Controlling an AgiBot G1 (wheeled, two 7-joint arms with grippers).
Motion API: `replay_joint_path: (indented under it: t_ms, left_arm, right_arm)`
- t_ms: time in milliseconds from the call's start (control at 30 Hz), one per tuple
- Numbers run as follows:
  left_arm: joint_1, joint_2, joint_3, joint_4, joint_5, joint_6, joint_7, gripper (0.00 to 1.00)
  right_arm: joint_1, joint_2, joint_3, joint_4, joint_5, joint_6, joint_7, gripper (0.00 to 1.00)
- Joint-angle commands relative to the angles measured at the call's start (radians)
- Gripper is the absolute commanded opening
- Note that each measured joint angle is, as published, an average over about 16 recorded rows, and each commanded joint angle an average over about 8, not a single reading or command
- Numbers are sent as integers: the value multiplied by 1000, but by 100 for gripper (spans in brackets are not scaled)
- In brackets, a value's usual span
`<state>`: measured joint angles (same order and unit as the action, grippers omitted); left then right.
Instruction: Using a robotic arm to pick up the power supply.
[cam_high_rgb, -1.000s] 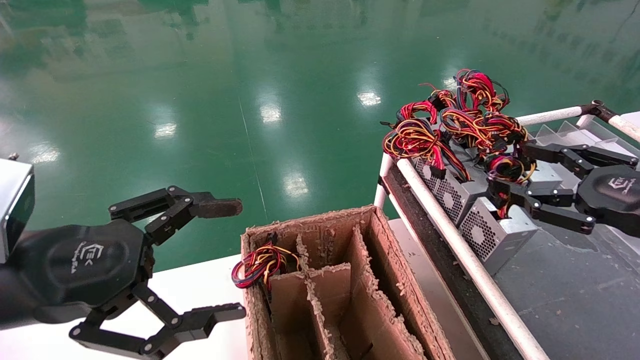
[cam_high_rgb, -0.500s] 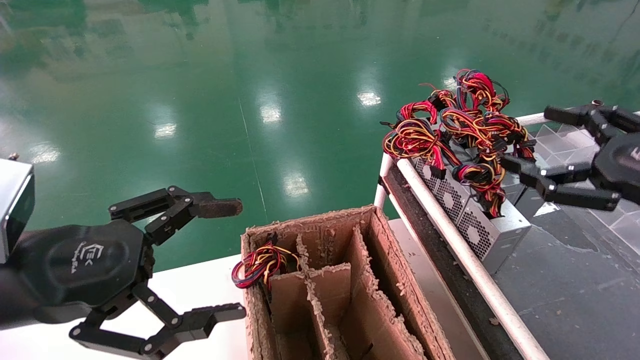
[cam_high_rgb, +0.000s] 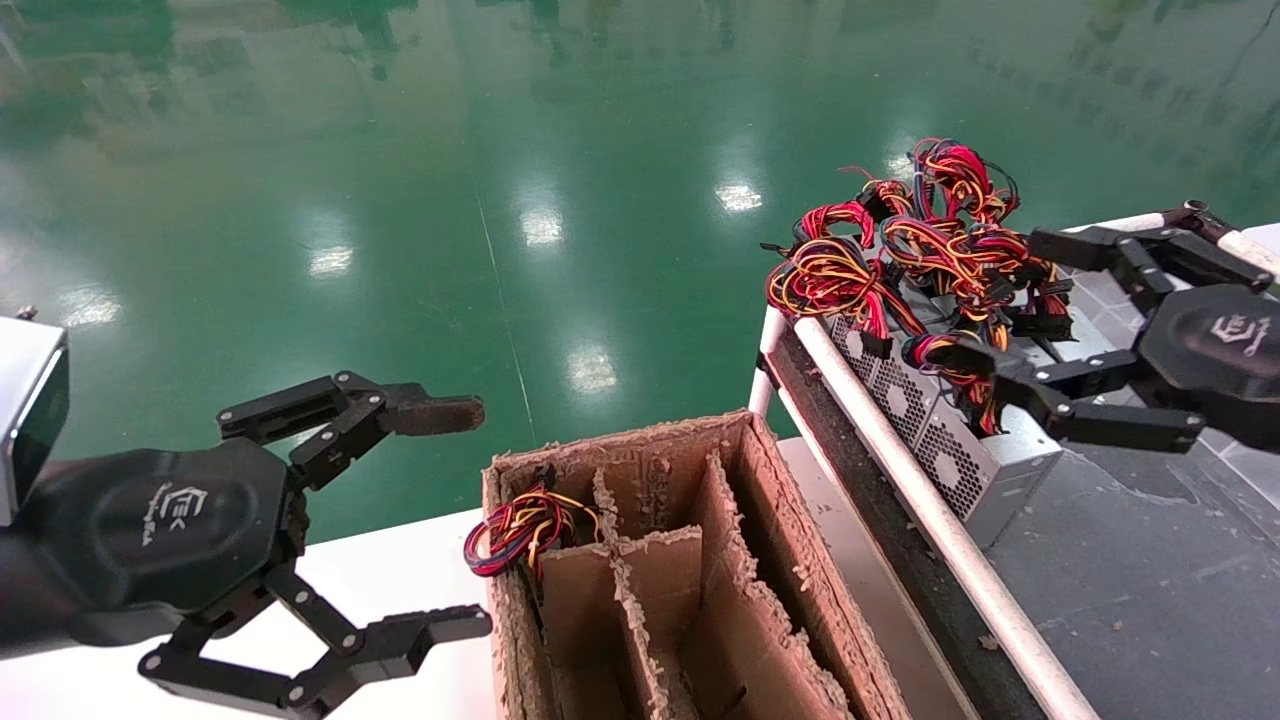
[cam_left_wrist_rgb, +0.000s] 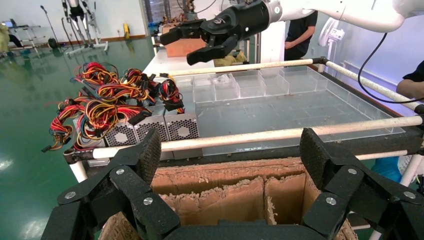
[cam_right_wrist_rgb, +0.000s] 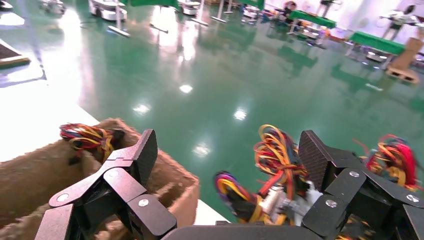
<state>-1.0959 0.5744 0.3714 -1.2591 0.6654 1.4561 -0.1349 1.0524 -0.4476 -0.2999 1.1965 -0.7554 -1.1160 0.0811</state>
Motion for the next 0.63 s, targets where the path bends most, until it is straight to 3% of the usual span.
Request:
replay_joint_path:
  t_ms: [33, 633]
  left_arm:
    - [0, 0, 0, 0, 0, 0, 0, 100]
    - [0, 0, 0, 0, 0, 0, 0, 100]
  right_arm:
    - [1, -7, 1, 4, 1, -16, 4, 100]
    - [8, -63, 8, 34, 10, -146, 41, 100]
